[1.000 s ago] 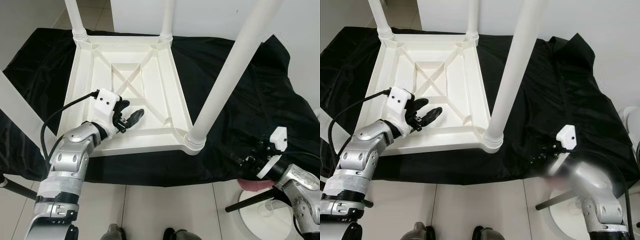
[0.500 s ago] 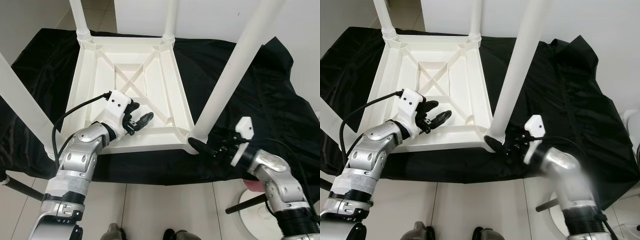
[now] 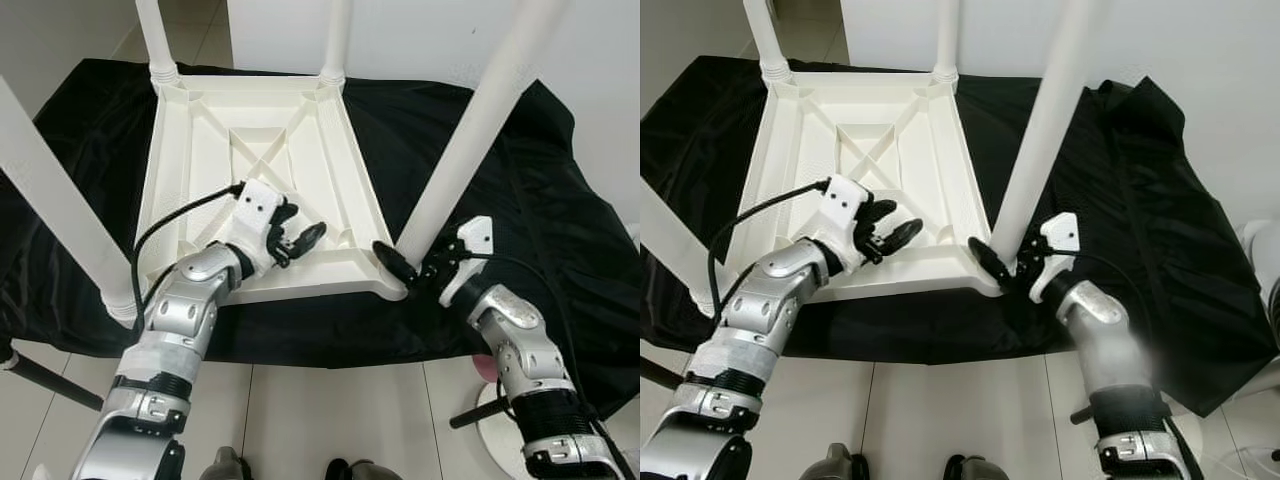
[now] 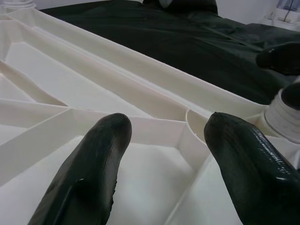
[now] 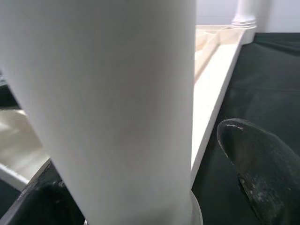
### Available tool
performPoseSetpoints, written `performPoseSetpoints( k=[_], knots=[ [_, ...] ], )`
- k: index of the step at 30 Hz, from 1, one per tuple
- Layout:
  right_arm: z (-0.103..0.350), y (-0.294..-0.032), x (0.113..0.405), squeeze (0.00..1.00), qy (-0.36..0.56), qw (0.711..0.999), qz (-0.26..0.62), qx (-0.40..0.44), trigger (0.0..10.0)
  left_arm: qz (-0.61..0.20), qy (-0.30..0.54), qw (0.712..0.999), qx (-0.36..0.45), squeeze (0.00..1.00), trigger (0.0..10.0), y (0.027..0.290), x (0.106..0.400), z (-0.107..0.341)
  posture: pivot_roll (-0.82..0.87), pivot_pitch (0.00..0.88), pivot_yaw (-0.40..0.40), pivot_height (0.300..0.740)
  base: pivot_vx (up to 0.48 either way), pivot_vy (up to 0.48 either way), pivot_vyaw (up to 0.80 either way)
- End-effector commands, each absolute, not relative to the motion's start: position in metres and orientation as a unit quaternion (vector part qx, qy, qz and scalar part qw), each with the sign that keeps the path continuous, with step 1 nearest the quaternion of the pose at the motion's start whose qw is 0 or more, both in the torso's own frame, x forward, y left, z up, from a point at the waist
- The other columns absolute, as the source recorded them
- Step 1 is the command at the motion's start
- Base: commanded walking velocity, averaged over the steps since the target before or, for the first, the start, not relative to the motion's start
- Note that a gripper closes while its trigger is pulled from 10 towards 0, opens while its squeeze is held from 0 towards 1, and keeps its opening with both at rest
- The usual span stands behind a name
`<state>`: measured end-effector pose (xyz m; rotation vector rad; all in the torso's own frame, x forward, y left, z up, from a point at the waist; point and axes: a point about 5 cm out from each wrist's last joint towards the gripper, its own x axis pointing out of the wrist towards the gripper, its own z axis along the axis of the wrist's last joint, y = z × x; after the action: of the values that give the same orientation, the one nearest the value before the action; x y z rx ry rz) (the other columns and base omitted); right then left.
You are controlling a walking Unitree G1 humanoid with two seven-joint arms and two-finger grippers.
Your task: Building children table
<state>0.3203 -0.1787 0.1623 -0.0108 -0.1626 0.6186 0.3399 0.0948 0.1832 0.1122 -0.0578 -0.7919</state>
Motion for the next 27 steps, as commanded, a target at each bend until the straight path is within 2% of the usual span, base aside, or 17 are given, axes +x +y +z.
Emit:
performPoseSetpoints(
  k=[1,9,15,18,25,26,27],
  knots=[
    [0.163,-0.19,0.322,0.0,-0.079,0.955,0.284,-0.014,10.0,-0.417,-0.016,0.907,0.061,0.0,10.0,0.089,0.336,0.177,-0.06,0.123,-0.037,0.74,0.0,0.0,0.0],
    [0.166,-0.215,0.33,0.0,-0.104,0.974,0.199,-0.02,10.0,-0.421,-0.008,0.906,0.048,0.0,10.0,0.08,0.331,0.171,-0.06,0.118,-0.025,0.74,0.0,0.0,0.0],
    [0.164,-0.229,0.326,0.0,-0.114,0.981,0.155,-0.032,10.0,-0.406,-0.006,0.914,0.02,0.0,10.0,0.084,0.326,0.172,-0.04,0.106,-0.013,0.74,0.0,0.0,0.0],
    [0.164,-0.233,0.325,0.0,-0.114,0.981,0.15,-0.04,10.0,-0.404,-0.013,0.914,0.028,0.0,10.0,0.085,0.321,0.173,-0.04,0.106,-0.013,0.74,0.0,0.0,0.0],
    [0.161,-0.229,0.324,0.0,-0.109,0.974,0.189,-0.058,10.0,-0.452,-0.014,0.892,0.03,0.0,10.0,0.079,0.305,0.169,-0.03,0.117,-0.016,0.74,0.0,0.0,0.0],
    [0.161,-0.228,0.325,0.0,-0.107,0.973,0.196,-0.064,8.1,-0.461,-0.025,0.886,0.039,0.0,10.0,0.077,0.301,0.17,-0.03,0.118,-0.016,0.74,0.0,0.0,0.0],
    [0.16,-0.228,0.326,0.0,-0.105,0.972,0.199,-0.067,7.6,-0.469,-0.034,0.882,0.043,0.0,10.0,0.075,0.298,0.172,-0.03,0.118,-0.016,0.74,0.0,0.0,0.0]
  ],
)
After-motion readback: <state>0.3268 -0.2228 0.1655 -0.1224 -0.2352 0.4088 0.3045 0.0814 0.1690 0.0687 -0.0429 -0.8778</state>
